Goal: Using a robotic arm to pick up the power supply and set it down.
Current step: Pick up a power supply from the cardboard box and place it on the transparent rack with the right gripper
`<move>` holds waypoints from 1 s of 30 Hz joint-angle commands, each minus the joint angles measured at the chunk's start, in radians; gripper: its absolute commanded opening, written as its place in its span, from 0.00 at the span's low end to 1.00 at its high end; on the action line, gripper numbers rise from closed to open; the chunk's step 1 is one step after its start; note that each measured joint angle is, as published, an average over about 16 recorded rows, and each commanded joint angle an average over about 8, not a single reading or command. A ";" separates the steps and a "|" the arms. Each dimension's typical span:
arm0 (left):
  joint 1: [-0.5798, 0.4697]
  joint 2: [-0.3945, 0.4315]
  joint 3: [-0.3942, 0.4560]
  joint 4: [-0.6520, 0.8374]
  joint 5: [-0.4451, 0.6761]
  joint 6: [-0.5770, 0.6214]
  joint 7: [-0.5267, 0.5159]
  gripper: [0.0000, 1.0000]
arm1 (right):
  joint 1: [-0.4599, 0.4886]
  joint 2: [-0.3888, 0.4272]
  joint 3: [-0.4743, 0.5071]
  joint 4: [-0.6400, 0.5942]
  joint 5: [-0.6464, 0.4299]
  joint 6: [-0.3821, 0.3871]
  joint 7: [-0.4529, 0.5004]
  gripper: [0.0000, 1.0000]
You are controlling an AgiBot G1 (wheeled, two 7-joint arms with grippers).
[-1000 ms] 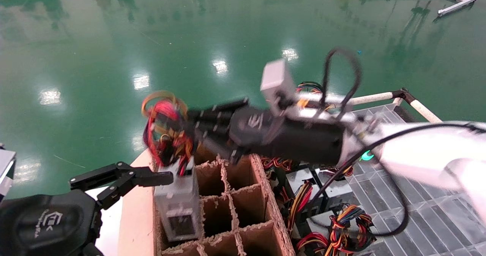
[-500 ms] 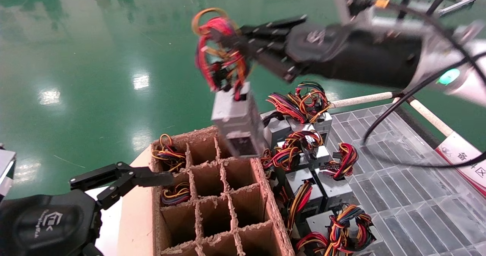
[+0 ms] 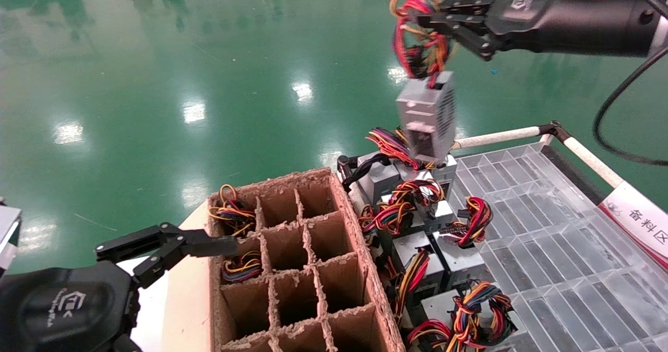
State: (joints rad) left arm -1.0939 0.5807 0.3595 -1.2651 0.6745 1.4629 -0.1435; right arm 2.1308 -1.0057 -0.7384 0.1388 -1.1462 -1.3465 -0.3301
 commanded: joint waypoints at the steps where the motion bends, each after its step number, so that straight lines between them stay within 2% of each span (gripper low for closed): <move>1: 0.000 0.000 0.000 0.000 0.000 0.000 0.000 1.00 | 0.028 0.009 -0.016 -0.015 -0.028 0.014 -0.019 0.00; 12: 0.000 0.000 0.000 0.000 0.000 0.000 0.000 1.00 | 0.105 0.036 -0.089 -0.073 -0.142 0.037 -0.083 0.00; 22: 0.000 0.000 0.000 0.000 0.000 0.000 0.000 1.00 | 0.134 0.038 -0.138 -0.096 -0.214 0.025 -0.112 0.00; 30: 0.000 0.000 0.000 0.000 0.000 0.000 0.000 1.00 | 0.124 0.023 -0.171 -0.111 -0.263 0.068 -0.143 0.00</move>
State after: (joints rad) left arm -1.0940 0.5806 0.3598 -1.2651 0.6743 1.4628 -0.1434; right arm 2.2493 -0.9861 -0.9064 0.0287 -1.4045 -1.2774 -0.4721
